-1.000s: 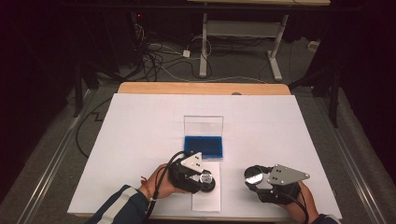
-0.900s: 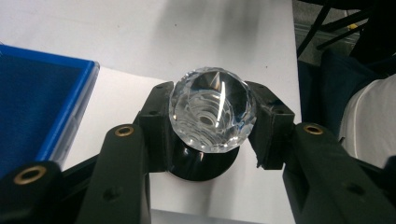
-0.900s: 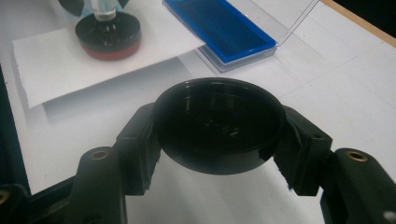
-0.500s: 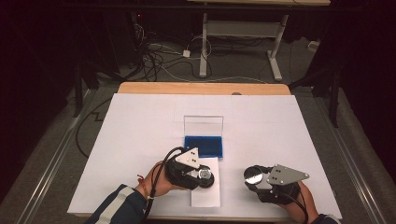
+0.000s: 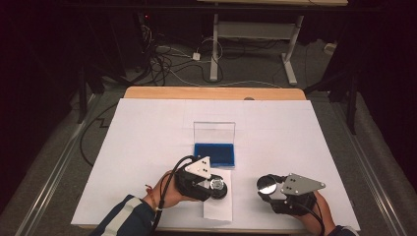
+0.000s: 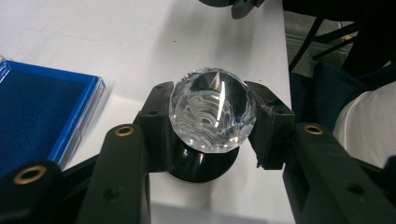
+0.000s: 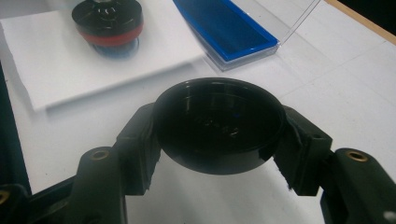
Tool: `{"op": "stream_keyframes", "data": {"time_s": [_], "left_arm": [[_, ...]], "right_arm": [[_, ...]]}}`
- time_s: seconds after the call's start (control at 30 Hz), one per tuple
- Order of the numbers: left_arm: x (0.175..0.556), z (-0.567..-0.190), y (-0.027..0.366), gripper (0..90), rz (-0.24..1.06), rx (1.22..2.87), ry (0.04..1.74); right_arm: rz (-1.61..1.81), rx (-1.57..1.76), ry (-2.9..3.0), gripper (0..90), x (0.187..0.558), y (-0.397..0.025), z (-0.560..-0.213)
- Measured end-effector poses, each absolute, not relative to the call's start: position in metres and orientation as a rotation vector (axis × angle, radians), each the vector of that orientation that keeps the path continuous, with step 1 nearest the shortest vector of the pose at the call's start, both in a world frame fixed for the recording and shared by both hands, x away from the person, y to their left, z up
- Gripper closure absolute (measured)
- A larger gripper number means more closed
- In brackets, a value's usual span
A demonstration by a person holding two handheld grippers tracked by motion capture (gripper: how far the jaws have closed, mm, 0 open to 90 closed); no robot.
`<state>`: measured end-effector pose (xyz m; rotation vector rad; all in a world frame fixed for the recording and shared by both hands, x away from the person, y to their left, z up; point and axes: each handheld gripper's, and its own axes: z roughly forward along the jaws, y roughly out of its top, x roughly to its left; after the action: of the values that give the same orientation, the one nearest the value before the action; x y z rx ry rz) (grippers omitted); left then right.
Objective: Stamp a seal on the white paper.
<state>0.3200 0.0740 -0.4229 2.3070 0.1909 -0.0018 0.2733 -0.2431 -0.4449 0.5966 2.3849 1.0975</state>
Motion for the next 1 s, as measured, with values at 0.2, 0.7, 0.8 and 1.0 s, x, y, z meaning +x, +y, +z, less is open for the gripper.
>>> {"op": "stream_keyframes", "data": {"time_s": [0.2, 0.7, 0.8, 1.0], "left_arm": [[0.32, -0.429, 0.071, 54.5, -0.009, 2.333, 0.185], [0.316, -0.406, 0.088, 54.5, 0.064, 2.248, 0.19], [0.316, -0.402, 0.094, 54.5, 0.08, 2.232, 0.202], [0.317, -0.397, 0.105, 54.4, 0.095, 2.196, 0.233]], "right_arm": [[1.096, 0.592, 2.385, 38.6, 0.273, -0.243, -0.445], [1.099, 0.591, 2.381, 38.6, 0.273, -0.243, -0.444], [1.099, 0.591, 2.381, 38.7, 0.273, -0.243, -0.444], [1.103, 0.589, 2.379, 38.7, 0.274, -0.243, -0.443]]}}
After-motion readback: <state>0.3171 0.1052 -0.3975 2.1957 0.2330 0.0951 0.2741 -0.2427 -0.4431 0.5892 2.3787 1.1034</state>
